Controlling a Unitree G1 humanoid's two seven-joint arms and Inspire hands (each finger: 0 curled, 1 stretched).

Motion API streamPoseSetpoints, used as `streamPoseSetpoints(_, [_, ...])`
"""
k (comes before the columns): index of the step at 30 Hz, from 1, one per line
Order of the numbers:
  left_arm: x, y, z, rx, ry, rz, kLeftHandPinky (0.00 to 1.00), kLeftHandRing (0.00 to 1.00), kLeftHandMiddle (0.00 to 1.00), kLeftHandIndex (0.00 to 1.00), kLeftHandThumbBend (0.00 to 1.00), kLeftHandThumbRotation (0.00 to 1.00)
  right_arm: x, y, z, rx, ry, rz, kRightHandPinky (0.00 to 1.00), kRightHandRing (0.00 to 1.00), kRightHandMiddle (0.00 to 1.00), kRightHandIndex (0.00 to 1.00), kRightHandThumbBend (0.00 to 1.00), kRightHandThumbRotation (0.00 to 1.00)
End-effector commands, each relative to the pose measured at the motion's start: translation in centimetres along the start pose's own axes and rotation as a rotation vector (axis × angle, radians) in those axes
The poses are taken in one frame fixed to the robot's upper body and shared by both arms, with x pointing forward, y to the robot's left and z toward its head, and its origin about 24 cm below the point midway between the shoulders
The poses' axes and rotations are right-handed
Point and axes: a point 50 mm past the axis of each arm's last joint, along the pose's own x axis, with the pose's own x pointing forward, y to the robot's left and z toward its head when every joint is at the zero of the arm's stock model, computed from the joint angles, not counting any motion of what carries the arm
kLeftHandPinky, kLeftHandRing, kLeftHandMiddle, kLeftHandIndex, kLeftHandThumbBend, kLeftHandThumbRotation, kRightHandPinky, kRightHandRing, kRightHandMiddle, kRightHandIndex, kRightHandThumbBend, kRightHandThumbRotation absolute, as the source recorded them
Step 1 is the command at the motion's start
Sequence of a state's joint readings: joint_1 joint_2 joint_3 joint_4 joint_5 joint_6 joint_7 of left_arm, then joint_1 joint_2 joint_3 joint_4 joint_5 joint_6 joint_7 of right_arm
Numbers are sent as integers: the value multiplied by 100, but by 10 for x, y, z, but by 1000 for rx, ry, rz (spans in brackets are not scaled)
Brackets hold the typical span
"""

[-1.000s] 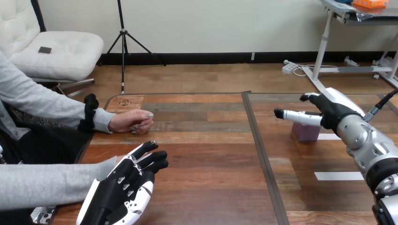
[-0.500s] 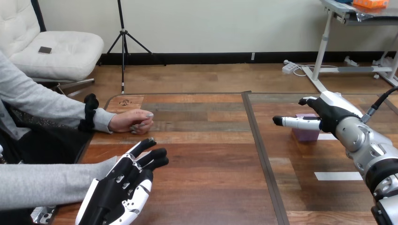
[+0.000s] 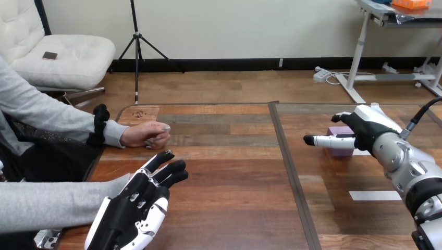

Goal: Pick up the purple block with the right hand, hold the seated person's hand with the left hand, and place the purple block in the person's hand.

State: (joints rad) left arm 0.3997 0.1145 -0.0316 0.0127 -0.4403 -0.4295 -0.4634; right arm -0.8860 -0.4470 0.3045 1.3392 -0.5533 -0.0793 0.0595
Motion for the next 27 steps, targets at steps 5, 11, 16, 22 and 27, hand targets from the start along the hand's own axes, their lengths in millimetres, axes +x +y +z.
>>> streamPoseSetpoints(5, [15,-5,8,-33,-75,-12,100,82,81,84,0,6,1,-8,9,-8,-33,-17,86,93,95,90,74,67])
streamPoseSetpoints(11, [15,-5,8,-31,-76,-7,100,82,80,84,0,6,1,-6,9,0,-25,11,83,90,93,91,75,68])
streamPoseSetpoints(16, [14,-5,9,-25,-72,-7,100,82,80,84,0,7,1,-4,9,-16,-8,42,80,87,91,91,75,70])
streamPoseSetpoints(22, [14,-5,9,-29,-71,-7,100,82,80,83,0,7,1,-2,9,-18,-4,66,76,84,88,90,77,72])
streamPoseSetpoints(27, [14,-6,9,-27,-73,-9,100,82,80,83,0,7,1,-1,8,-12,4,83,74,82,86,89,78,71])
